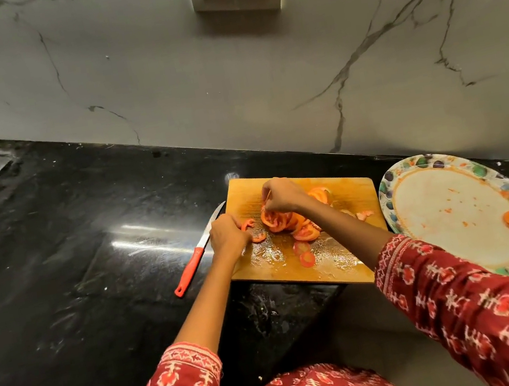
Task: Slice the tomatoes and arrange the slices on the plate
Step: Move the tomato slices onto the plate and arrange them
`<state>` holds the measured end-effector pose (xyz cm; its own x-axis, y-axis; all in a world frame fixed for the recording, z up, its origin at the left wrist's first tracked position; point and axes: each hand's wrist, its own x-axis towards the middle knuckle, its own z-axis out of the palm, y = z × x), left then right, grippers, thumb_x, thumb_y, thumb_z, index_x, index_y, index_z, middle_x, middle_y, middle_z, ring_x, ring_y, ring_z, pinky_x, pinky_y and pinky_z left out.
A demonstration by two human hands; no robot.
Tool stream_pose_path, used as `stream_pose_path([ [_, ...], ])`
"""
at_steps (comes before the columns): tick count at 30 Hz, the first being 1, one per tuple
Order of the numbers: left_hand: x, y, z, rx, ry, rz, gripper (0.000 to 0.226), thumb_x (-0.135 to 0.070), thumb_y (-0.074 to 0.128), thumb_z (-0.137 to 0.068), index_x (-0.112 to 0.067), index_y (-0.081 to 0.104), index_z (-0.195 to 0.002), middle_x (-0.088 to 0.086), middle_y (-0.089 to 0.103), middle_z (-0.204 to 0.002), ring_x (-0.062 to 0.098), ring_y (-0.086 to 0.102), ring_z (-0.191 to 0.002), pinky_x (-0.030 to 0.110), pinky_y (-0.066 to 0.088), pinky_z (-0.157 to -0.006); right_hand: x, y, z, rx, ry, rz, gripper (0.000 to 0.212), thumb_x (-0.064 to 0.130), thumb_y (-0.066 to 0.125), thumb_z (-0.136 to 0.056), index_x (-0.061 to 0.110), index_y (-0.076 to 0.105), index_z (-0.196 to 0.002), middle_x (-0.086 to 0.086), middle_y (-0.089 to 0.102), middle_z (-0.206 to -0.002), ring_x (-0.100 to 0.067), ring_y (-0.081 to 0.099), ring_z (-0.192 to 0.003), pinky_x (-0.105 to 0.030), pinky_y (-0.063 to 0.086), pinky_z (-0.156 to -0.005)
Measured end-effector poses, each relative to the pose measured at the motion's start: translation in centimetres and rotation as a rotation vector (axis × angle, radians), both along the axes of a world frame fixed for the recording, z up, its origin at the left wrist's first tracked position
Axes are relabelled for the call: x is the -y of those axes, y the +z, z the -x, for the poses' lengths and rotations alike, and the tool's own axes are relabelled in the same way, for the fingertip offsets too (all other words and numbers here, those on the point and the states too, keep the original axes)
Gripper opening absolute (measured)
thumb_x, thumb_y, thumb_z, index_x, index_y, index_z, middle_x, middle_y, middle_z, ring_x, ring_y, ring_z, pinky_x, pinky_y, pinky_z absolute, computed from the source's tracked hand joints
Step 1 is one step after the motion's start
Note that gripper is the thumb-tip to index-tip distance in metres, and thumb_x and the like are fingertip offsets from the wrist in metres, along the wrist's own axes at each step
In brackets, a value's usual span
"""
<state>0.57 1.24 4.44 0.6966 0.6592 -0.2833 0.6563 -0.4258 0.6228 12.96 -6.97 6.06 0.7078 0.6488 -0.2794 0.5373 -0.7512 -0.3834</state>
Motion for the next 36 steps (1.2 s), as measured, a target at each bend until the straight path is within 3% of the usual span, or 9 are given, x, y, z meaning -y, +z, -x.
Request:
stream_pose_path([
  [4, 0.0, 0.2, -0.4, -0.039, -0.024, 0.019, 0.020, -0.021, 0.077, -0.071, -0.008, 0.063, -0.073, 0.014, 0.066, -0.094, 0.029, 0.061, -0.091, 0.032, 0.042, -0.066, 0.5, 1.0, -0.5, -0.103, 0.072, 0.005, 0.020, 0.005, 0.067, -0.082, 0.004, 0.066, -0.102, -0.009, 0.063, -0.101, -0.021, 0.061, -0.095, -0.023, 0.048, -0.071],
  [8, 0.0, 0.0, -0.6, -0.025, -0.047, 0.025, 0.031, -0.016, 0.074, -0.076, -0.020, 0.049, -0.058, 0.011, 0.066, -0.095, 0.025, 0.060, -0.090, 0.030, 0.042, -0.069, 1.4, 1.6, -0.8, -0.195, 0.139, 0.004, 0.019, 0.001, 0.066, -0.082, 0.002, 0.066, -0.102, -0.006, 0.060, -0.094, -0.015, 0.057, -0.086, -0.016, 0.044, -0.063],
  [13, -1.2, 0.2, -0.6, 0.003, -0.055, 0.065, 0.013, -0.016, 0.079, -0.070, -0.015, 0.066, -0.072, 0.004, 0.063, -0.082, 0.018, 0.058, -0.079, 0.027, 0.045, -0.069, 2.5, 2.3, -1.2, -0.291, 0.097, -0.083, 0.019, 0.001, 0.063, -0.085, -0.001, 0.064, -0.104, -0.003, 0.060, -0.088, -0.011, 0.060, -0.075, -0.018, 0.051, -0.061],
  [16, -1.6, 0.5, -0.5, 0.087, -0.048, 0.116, 0.012, -0.011, 0.075, -0.073, -0.011, 0.069, -0.084, 0.003, 0.062, -0.082, 0.015, 0.056, -0.078, 0.028, 0.050, -0.072, 3.3, 2.8, -1.3, -0.375, 0.074, -0.121, 0.018, 0.000, 0.060, -0.086, -0.001, 0.063, -0.105, 0.000, 0.057, -0.083, -0.009, 0.060, -0.073, -0.017, 0.052, -0.059],
  [19, -2.1, 0.8, -0.3, 0.228, -0.104, 0.121, 0.011, -0.005, 0.070, -0.079, -0.013, 0.065, -0.084, 0.013, 0.069, -0.083, 0.021, 0.066, -0.076, 0.038, 0.057, -0.075, 4.4, 3.5, -1.5, -0.428, 0.038, -0.209, 0.014, -0.001, 0.060, -0.087, -0.002, 0.062, -0.101, -0.004, 0.059, -0.086, -0.011, 0.060, -0.077, -0.019, 0.054, -0.064],
  [21, -2.1, 1.6, -0.5, 0.313, -0.178, 0.112, 0.012, -0.004, 0.070, -0.079, -0.010, 0.065, -0.088, 0.014, 0.069, -0.081, 0.023, 0.068, -0.074, 0.038, 0.058, -0.073, 5.6, 4.3, -1.7, -0.467, 0.019, -0.286, 0.012, 0.000, 0.060, -0.087, -0.001, 0.063, -0.098, -0.006, 0.061, -0.088, -0.012, 0.062, -0.079, -0.018, 0.055, -0.064],
  [28, 1.4, 4.2, -3.9, 0.436, -0.408, 0.026, 0.015, -0.007, 0.067, -0.081, -0.006, 0.067, -0.096, 0.002, 0.063, -0.088, 0.010, 0.060, -0.082, 0.012, 0.048, -0.069, 11.5, 6.2, -3.2, -0.498, -0.130, -0.491, 0.014, 0.002, 0.062, -0.086, -0.001, 0.065, -0.099, -0.010, 0.065, -0.091, -0.015, 0.065, -0.082, -0.019, 0.056, -0.068],
  [33, 7.4, 4.7, -8.6, 0.470, -0.568, 0.048, 0.011, -0.007, 0.062, -0.085, -0.010, 0.065, -0.096, 0.001, 0.063, -0.092, 0.010, 0.060, -0.086, 0.017, 0.050, -0.072, 18.2, 5.7, -4.3, -0.462, -0.365, -0.598, 0.008, -0.002, 0.061, -0.086, 0.002, 0.064, -0.091, -0.008, 0.064, -0.081, -0.014, 0.063, -0.075, -0.015, 0.054, -0.061],
  [36, 11.7, 4.5, -11.2, 0.454, -0.650, 0.095, 0.011, -0.008, 0.061, -0.087, -0.011, 0.064, -0.096, -0.001, 0.061, -0.090, 0.006, 0.060, -0.077, 0.014, 0.051, -0.066, 22.2, 5.2, -5.0, -0.434, -0.448, -0.606, 0.010, -0.004, 0.059, -0.086, 0.006, 0.062, -0.086, -0.010, 0.063, -0.081, -0.016, 0.063, -0.073, -0.016, 0.055, -0.063],
])
